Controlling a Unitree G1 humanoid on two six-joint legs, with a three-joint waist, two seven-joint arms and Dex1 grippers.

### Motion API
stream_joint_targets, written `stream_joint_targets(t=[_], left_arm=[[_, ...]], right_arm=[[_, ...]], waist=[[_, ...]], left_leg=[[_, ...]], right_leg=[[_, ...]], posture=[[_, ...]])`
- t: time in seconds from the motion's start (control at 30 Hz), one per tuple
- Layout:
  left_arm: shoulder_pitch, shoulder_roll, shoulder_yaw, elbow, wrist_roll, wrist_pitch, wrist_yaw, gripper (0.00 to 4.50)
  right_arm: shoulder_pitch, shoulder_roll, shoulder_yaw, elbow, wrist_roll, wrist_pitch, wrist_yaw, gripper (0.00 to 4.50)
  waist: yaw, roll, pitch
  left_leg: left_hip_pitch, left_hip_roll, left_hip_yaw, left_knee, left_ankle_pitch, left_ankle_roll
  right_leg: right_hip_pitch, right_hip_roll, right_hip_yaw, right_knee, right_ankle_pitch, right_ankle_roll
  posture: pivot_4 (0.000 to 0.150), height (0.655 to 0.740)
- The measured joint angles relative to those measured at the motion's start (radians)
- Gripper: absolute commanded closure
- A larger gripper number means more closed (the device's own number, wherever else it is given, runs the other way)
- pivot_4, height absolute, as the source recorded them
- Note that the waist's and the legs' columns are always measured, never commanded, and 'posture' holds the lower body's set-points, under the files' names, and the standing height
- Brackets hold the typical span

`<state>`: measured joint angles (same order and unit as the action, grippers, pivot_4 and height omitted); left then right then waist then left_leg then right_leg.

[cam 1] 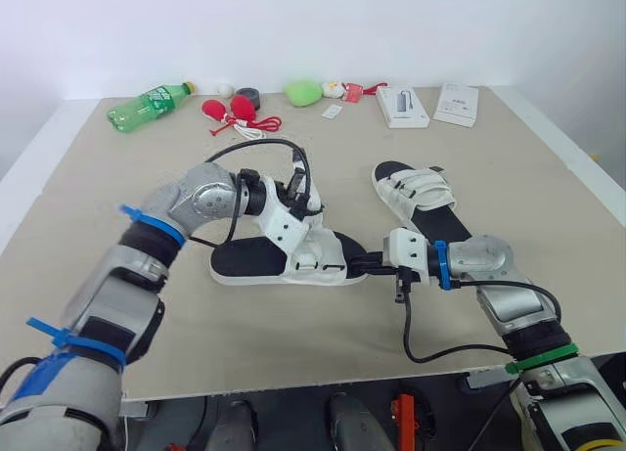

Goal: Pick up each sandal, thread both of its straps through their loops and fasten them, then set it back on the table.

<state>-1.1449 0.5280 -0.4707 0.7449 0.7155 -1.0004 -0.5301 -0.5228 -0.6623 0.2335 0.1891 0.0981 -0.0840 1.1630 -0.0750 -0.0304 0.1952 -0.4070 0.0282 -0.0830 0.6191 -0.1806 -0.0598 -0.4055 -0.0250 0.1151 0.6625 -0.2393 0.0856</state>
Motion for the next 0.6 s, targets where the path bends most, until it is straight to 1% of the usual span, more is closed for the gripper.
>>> stream_joint_targets(t=[0.03,0.1,0.23,0.27,0.33,0.47,0.6], left_arm=[[-0.021,0.010,-0.016,0.000,0.077,-0.020,0.093,4.37],[-0.051,0.019,-0.049,0.002,0.185,-0.030,0.244,4.37],[-0.087,0.039,-0.128,0.017,0.353,-0.028,0.494,4.37],[-0.093,0.041,-0.135,0.023,0.371,-0.029,0.527,4.37],[-0.101,0.042,-0.146,0.036,0.376,-0.046,0.563,4.37],[-0.103,0.039,-0.146,0.050,0.329,-0.084,0.562,4.37],[-0.075,0.032,-0.136,0.049,0.138,-0.112,0.421,4.37]], right_arm=[[-0.002,0.000,0.000,0.003,0.000,-0.001,0.003,4.50],[-0.004,0.000,0.001,0.006,0.000,-0.002,0.005,4.50],[-0.008,0.002,0.001,0.011,0.000,-0.008,0.011,4.50],[-0.008,0.002,0.001,0.012,0.000,-0.008,0.012,4.50],[-0.008,0.002,0.001,0.012,0.000,-0.008,0.013,4.50],[-0.008,0.001,0.001,0.012,0.000,-0.008,0.012,4.50],[-0.008,0.001,0.001,0.012,0.000,-0.008,0.013,4.50]], waist=[[0.000,0.000,0.000],[0.000,0.000,0.000],[0.000,0.000,0.000],[0.000,0.000,0.000],[0.000,0.000,0.000],[0.000,0.000,0.000],[0.000,0.000,0.000]], left_leg=[[0.000,0.000,0.000,0.000,0.000,0.000],[0.000,0.000,0.001,0.000,0.000,0.000],[0.000,0.000,0.001,0.000,0.000,0.000],[0.000,0.000,0.001,0.000,0.000,0.000],[0.000,0.000,0.001,0.000,0.000,0.000],[0.000,0.000,0.001,0.000,0.000,0.000],[0.000,0.000,0.001,0.000,0.000,0.000]], right_leg=[[0.000,0.000,0.000,0.000,0.000,0.000],[0.000,0.000,0.001,0.000,0.000,0.001],[0.000,0.000,0.001,0.000,0.000,0.001],[0.000,0.000,0.001,0.000,0.000,0.001],[0.000,0.000,0.001,0.000,0.000,0.001],[0.000,0.000,0.001,0.000,0.000,0.001],[0.000,0.000,0.001,0.000,0.000,0.001]], posture=[[0.150,0.7400],[0.150,0.7400],[0.150,0.7400],[0.150,0.7400],[0.150,0.7400],[0.150,0.7400],[0.150,0.7400]])
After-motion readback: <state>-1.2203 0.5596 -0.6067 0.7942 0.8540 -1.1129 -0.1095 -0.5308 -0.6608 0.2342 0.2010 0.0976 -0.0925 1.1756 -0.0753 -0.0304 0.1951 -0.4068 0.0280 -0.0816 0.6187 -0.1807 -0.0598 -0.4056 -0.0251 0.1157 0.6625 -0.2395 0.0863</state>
